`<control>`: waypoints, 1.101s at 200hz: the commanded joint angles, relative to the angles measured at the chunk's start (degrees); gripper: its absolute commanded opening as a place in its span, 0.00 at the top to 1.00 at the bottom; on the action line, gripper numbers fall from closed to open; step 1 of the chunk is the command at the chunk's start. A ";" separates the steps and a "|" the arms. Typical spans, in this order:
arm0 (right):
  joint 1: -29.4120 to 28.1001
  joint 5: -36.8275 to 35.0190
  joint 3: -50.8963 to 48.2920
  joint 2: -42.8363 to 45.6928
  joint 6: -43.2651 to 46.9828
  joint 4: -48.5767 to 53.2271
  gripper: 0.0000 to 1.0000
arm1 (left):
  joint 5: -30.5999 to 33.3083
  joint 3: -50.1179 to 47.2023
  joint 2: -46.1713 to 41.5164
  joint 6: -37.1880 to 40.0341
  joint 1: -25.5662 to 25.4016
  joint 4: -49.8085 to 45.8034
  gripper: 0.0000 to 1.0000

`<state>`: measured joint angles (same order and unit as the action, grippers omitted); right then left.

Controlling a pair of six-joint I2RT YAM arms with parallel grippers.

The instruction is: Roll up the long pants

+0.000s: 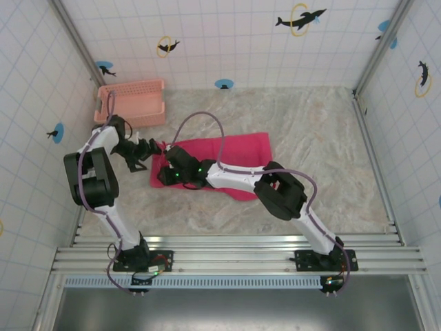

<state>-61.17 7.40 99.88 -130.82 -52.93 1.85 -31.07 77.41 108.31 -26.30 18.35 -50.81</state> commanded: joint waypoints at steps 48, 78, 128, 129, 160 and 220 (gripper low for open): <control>2.82 2.93 -5.78 13.65 3.57 -2.45 0.45 | 12.59 7.37 -9.74 4.57 4.06 -6.51 0.03; 11.11 -0.78 -17.29 29.05 7.84 0.87 0.39 | 9.53 4.97 -12.19 4.85 1.51 -4.98 0.02; 32.22 -7.95 -31.19 47.91 19.53 21.27 0.38 | 9.65 -4.24 -10.23 -0.90 -12.43 2.36 0.02; 32.63 -7.85 -31.56 48.14 19.62 21.31 0.38 | 9.46 -4.31 -10.05 -1.01 -12.62 2.55 0.02; 42.08 -3.43 -38.08 48.46 22.74 21.79 0.38 | 10.79 -5.29 -6.01 -2.87 -17.77 4.53 0.02; 44.56 6.90 -38.73 33.79 22.08 14.04 0.39 | 14.46 -5.69 -1.56 -3.59 -20.49 4.40 0.02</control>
<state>-16.58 8.49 60.82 -92.79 -31.05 20.45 -19.31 72.36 104.57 -28.75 -1.69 -46.89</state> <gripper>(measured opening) 0.613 0.975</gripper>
